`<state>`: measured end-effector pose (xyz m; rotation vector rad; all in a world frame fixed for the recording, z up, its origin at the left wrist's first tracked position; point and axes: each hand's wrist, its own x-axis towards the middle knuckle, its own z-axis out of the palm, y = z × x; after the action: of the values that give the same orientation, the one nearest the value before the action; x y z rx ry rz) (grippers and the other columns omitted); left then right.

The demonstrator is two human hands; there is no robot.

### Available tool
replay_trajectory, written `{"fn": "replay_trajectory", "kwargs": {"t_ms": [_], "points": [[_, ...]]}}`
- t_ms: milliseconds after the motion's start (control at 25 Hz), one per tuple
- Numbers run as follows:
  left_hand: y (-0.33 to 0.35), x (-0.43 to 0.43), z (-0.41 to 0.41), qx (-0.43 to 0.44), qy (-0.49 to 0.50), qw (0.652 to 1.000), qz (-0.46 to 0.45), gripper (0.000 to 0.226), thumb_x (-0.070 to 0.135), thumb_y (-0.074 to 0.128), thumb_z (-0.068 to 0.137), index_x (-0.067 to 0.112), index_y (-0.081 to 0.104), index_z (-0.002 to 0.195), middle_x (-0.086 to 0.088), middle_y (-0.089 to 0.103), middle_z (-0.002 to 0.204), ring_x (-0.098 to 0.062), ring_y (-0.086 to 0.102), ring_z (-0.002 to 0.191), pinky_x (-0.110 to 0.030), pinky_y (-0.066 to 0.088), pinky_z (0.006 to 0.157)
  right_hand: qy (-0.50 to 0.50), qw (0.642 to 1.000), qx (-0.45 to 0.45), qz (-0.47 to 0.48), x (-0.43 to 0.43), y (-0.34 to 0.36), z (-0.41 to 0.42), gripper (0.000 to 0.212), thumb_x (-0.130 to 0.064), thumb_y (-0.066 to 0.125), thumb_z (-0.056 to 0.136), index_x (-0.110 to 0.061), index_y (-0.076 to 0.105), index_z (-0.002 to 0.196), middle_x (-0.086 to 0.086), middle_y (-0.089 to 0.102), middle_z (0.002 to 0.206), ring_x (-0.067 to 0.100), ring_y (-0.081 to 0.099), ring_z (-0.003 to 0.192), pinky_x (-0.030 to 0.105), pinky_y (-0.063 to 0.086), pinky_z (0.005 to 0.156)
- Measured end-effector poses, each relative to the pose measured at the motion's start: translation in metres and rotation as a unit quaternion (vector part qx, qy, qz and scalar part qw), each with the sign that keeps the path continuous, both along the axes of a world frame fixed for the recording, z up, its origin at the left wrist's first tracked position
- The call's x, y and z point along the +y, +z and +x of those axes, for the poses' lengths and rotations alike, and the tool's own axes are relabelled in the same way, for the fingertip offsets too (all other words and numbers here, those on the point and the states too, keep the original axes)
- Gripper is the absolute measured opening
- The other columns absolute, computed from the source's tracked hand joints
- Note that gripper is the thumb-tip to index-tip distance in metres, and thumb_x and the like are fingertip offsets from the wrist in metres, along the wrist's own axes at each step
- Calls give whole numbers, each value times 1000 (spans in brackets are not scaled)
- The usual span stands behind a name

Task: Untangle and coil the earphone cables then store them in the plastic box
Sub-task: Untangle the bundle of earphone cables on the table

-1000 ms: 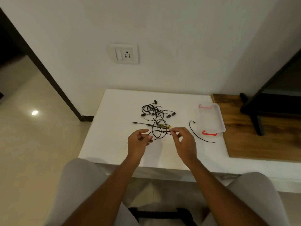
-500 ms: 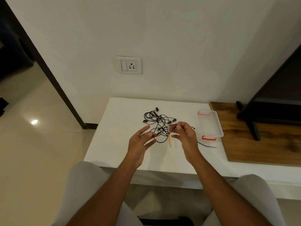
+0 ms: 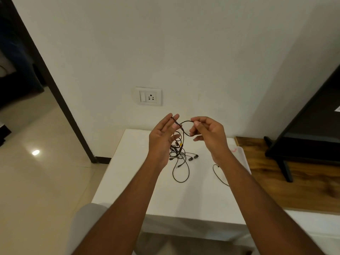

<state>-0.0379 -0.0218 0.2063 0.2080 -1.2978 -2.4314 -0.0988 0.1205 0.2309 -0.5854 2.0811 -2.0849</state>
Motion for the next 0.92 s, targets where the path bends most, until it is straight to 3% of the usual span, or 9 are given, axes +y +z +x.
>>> {"fn": "replay_trajectory", "kwargs": {"t_ms": [80, 240, 400, 480, 640, 760, 920], "points": [[11, -2, -5, 5, 3, 1000, 30, 38, 5, 61, 91, 11, 57, 129, -3, 70, 119, -18, 68, 100, -29, 54, 84, -30, 999, -30, -18, 2, -1, -3, 16, -9, 55, 98, -13, 69, 105, -1, 69, 74, 10, 61, 63, 24, 47, 56], [19, -1, -8, -4, -20, 1000, 9, 33, -3, 59, 90, 11, 64, 119, -7, 74, 107, -19, 70, 87, -31, 55, 87, -110, 991, -79, -13, 6, -6, -7, 16, -12, 58, 96, -21, 69, 101, -6, 71, 81, 5, 59, 64, 24, 45, 59], [16, 3, -8, -14, -33, 999, 20, 35, -7, 59, 89, 10, 64, 119, -8, 73, 101, -20, 70, 82, -33, 58, 82, -94, 989, -111, -1, 13, -16, -4, 18, -18, 53, 99, -19, 69, 106, -3, 75, 87, 8, 66, 67, 25, 48, 63], [14, 7, -8, -18, -30, 998, 46, 35, -9, 58, 90, 7, 63, 121, -8, 72, 97, -20, 70, 81, -35, 60, 79, -99, 992, -78, 17, 15, -25, 4, 19, -16, 52, 98, -20, 70, 105, -3, 75, 90, 9, 67, 72, 24, 49, 64], [10, 14, -10, -36, -19, 998, 57, 31, -9, 58, 90, 6, 64, 116, -11, 69, 96, -21, 71, 82, -34, 61, 75, -83, 990, 72, 90, 10, -40, 24, 15, -22, 66, 92, -37, 71, 93, -11, 69, 101, 0, 60, 87, 9, 42, 67], [11, 18, -10, -34, -17, 998, 58, 29, -13, 57, 89, 3, 64, 112, -12, 64, 94, -24, 71, 83, -35, 60, 76, -46, 981, 101, 159, 8, -45, 27, 23, -24, 68, 90, -46, 64, 84, -15, 65, 96, 0, 58, 83, 14, 41, 68], [14, 15, -12, -19, -12, 999, 42, 29, -14, 56, 88, 1, 63, 112, -11, 61, 89, -26, 71, 85, -35, 59, 82, 12, 989, 80, 124, 8, -51, 26, 20, -16, 66, 91, -34, 72, 92, -12, 69, 96, 5, 62, 80, 26, 51, 65]]}}
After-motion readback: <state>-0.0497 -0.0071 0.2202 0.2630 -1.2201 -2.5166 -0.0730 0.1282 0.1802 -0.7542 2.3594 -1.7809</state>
